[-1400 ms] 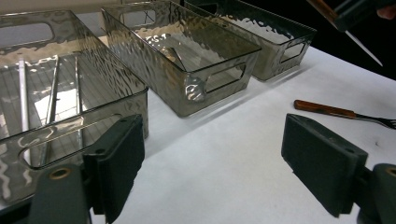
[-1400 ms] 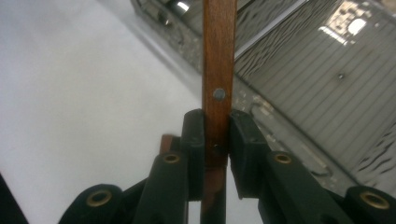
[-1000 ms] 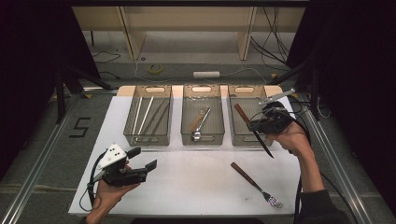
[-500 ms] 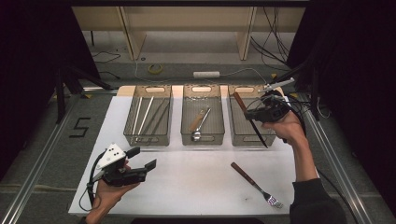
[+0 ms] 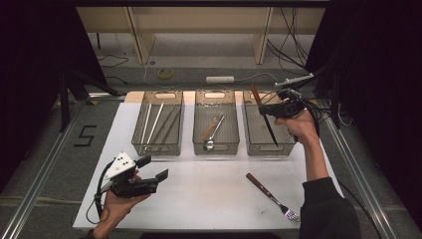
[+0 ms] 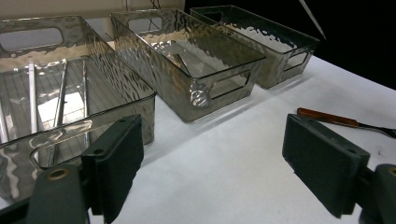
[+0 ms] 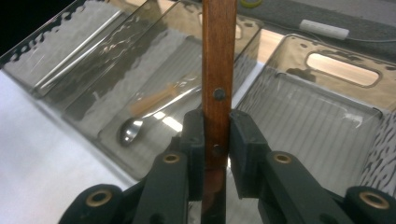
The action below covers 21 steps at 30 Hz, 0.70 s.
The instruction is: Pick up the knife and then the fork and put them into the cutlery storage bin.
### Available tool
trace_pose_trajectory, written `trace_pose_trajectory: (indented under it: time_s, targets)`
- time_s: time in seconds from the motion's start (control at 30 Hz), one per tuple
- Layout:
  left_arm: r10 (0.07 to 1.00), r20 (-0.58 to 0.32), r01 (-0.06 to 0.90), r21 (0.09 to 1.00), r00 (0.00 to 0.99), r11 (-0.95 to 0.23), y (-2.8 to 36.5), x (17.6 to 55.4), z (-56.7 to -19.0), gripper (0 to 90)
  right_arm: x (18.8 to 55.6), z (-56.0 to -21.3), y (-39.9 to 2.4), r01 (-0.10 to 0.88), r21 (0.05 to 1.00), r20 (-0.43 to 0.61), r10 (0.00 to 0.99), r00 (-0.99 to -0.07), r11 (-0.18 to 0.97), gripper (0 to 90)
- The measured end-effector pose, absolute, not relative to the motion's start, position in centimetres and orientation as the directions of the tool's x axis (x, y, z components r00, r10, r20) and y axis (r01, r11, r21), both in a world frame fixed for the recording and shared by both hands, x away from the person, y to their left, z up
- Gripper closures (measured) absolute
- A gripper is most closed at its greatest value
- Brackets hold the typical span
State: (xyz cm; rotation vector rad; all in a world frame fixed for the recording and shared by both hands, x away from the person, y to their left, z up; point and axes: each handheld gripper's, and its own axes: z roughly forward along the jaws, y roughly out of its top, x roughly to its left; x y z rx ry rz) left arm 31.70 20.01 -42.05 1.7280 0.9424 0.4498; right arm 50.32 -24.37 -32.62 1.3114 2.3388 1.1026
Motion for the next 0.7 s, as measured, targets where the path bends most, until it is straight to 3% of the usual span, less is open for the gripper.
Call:
trace_pose_trajectory:
  time_s: [0.7]
  targets:
    - [0.770,-0.152,0.373,0.920,0.619,-0.118,19.9,32.0,-42.1,19.8,53.4,-33.7,-24.0,0.629,0.746,0.135,0.874,-0.466,0.220,77.8]
